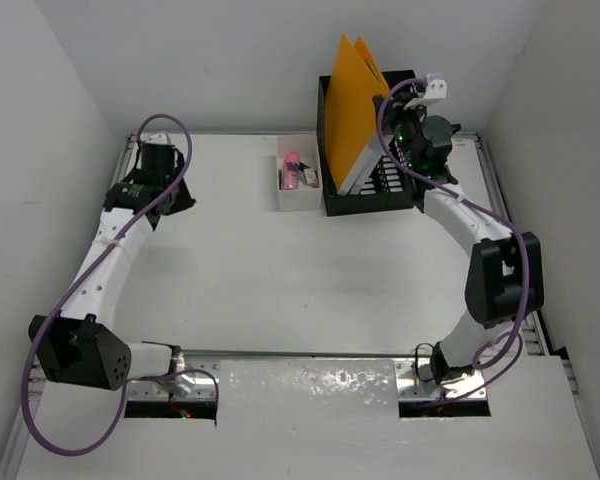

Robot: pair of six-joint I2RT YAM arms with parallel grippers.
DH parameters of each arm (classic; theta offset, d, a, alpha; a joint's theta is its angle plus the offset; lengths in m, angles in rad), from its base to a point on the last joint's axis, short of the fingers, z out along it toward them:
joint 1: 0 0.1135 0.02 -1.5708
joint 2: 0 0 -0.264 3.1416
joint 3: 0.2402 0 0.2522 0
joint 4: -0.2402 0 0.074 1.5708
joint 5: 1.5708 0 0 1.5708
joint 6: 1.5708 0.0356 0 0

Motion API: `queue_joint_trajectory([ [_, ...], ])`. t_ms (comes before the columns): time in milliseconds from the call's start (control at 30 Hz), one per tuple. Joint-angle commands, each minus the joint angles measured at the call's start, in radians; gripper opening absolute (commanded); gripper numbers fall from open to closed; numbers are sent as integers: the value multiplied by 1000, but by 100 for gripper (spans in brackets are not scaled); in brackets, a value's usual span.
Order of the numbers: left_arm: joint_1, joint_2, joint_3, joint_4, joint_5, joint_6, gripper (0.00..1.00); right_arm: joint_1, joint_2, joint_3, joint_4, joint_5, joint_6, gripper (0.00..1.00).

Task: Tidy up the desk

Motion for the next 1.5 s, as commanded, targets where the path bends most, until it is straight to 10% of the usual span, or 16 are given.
queue_joint_trajectory([
  [0,0,2,34,-7,-16,-4,20,20,-11,2,172,-2,26,0],
  [100,0,3,36,-5,-16,-5,20,29,3,14,152,-16,15,2],
  [133,0,3,34,-3,-16,-5,20,32,6,15,152,-19,15,24],
  [300,0,6,30,9,-10,-8,20,42,9,46,126,-13,-29,57],
  [667,0,11,4,58,-10,-19,23,42,-98,175,-27,44,-196,66],
  [800,0,11,-28,102,-11,-19,39,42,-190,181,-137,162,-273,70],
  [1233,-2,-21,-160,303,65,-38,43,43,-693,-369,-539,838,-282,98],
  [1467,-3,-34,-169,360,73,-18,45,43,-917,-589,-937,948,84,99],
])
